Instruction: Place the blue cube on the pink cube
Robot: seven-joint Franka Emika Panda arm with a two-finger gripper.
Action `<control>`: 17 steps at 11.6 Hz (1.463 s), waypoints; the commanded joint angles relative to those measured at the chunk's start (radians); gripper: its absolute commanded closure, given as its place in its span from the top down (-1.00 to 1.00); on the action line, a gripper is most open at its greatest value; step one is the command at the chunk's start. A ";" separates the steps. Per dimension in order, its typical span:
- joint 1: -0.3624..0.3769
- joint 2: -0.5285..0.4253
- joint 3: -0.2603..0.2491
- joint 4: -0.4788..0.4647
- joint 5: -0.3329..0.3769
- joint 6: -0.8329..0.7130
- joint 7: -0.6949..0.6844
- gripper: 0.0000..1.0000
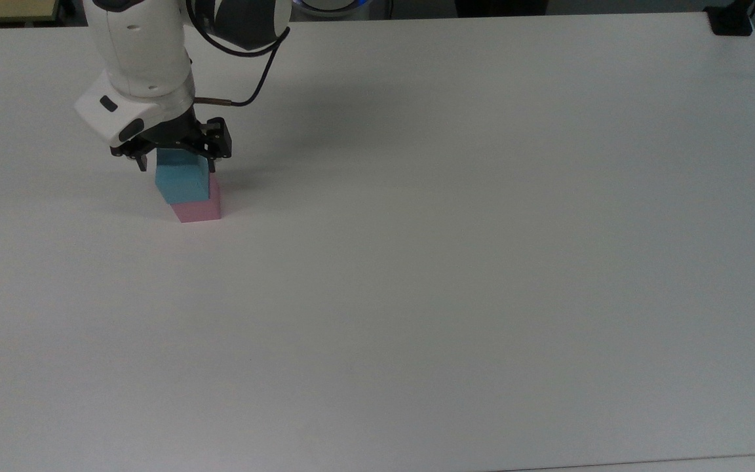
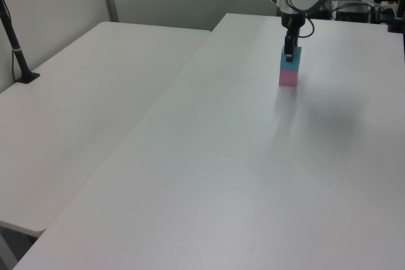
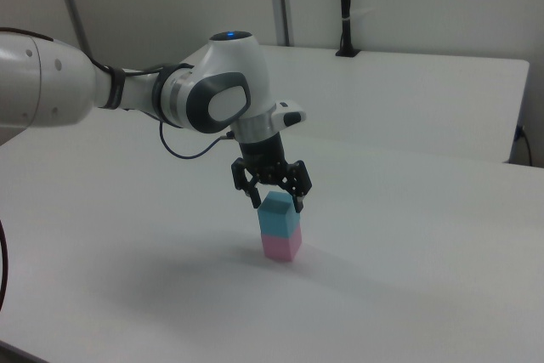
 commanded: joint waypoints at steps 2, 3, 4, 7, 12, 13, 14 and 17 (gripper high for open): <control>0.024 -0.044 0.010 0.156 0.015 -0.134 0.266 1.00; 0.024 -0.061 0.022 0.205 0.017 -0.203 0.285 1.00; 0.023 -0.071 0.069 0.241 0.017 -0.266 0.290 1.00; 0.013 -0.134 0.236 0.255 0.014 -0.420 0.377 1.00; -0.128 -0.239 0.497 0.249 0.014 -0.552 0.443 1.00; -0.126 -0.239 0.497 0.247 0.014 -0.555 0.443 1.00; -0.128 -0.239 0.491 0.249 0.012 -0.549 0.438 1.00; -0.122 -0.256 0.465 0.247 0.011 -0.554 0.442 1.00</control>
